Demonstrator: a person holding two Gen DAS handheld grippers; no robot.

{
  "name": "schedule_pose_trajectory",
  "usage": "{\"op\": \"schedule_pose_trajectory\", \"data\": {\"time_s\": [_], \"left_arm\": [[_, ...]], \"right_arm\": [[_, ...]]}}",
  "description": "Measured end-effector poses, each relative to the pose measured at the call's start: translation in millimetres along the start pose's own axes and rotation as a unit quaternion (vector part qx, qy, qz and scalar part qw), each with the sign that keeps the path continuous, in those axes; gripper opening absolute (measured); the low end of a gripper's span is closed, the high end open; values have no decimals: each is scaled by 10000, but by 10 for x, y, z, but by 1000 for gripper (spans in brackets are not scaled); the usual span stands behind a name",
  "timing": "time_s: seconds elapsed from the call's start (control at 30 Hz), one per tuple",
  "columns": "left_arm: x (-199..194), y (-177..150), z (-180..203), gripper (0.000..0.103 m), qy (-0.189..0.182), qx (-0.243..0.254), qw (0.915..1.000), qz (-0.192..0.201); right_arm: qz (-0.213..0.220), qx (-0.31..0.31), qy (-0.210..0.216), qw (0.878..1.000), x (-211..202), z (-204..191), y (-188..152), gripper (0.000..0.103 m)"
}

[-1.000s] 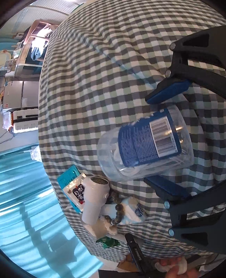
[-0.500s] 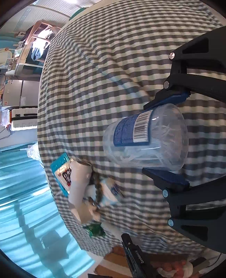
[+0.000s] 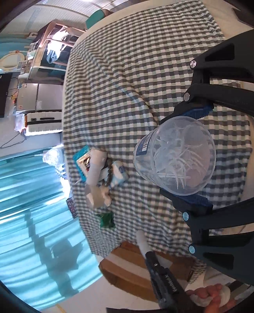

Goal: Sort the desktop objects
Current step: 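Grasp the clear cotton-swab jar with the right tool while the left tool grasps the white tube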

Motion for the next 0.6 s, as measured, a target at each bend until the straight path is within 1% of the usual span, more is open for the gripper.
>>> {"op": "schedule_pose_trajectory", "data": {"time_s": [0.07,0.23,0.37,0.5,0.6], "left_arm": [[-110,-32,-8,13,6,17,10000,30],[-466,-26,1,13,34,92,9995,286],[-694,26,-23,13,-80,-46,9994,340],[-943,131,-108,13,-34,-92,9985,537],[-1158,232,-235,13,78,-153,9969,774]], "right_arm": [[106,-74,31,9999,-152,-97,49,62],[378,-217,105,9990,-460,-304,113,62],[449,-365,192,9981,-601,-491,107,62],[477,-540,354,9968,-769,-717,118,62],[548,-651,520,9950,-869,-945,169,62]]}}
Point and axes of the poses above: each gripper's, at about its wrist camera, not at the fingertips, and x roughly the way its jaws point, z to its right, y to its top, the point moved 9 cm from there along x, roughly the way its jaws point, and after that the axes turned 6 degrees about y, right-handed, at the moved point
